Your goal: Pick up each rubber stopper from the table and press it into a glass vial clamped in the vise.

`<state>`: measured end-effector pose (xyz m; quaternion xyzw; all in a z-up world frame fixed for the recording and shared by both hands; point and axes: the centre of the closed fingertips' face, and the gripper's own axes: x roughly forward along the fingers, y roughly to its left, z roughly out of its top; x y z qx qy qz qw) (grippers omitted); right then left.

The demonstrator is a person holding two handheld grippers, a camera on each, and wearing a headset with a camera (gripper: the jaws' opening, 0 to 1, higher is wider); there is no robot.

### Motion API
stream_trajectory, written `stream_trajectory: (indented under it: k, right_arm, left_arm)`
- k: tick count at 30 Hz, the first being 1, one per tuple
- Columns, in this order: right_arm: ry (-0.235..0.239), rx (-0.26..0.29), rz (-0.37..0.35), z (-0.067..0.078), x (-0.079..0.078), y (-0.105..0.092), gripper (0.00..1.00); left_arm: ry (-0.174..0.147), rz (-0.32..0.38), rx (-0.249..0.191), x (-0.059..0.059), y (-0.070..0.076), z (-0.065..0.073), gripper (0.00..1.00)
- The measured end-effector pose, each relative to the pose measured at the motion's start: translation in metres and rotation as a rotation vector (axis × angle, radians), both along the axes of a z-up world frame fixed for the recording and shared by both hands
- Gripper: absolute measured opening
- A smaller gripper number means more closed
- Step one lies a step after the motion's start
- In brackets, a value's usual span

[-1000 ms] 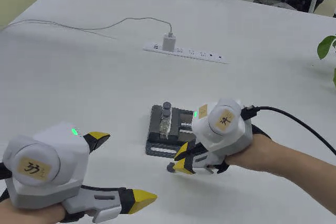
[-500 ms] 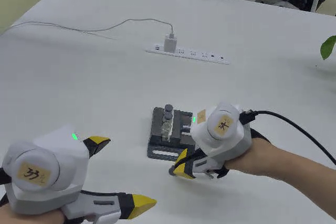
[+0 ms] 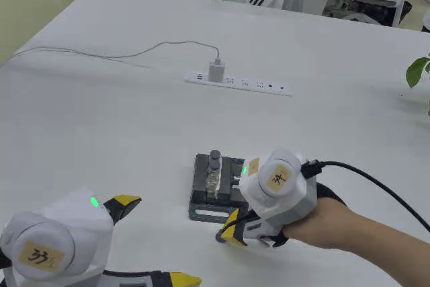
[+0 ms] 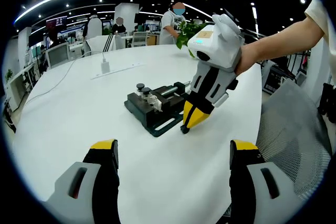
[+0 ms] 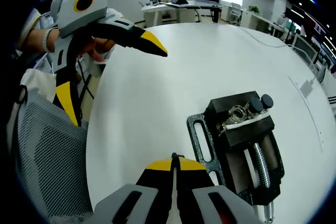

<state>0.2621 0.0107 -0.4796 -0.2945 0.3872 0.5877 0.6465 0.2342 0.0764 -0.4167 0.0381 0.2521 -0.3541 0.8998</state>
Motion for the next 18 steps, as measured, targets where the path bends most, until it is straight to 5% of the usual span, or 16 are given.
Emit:
stream_trajectory:
  k: [6, 18]
  right_arm:
    - [0.003, 0.03, -0.031, 0.002, 0.0, 0.0, 0.0]
    - [0.133, 0.244, -0.291, 0.035, 0.017, -0.001, 0.0]
  left_arm:
    - [-0.033, 0.016, -0.003, 0.003, -0.001, 0.007, 0.82]
    - [-0.112, 0.03, -0.009, 0.011, -0.003, 0.023, 0.79]
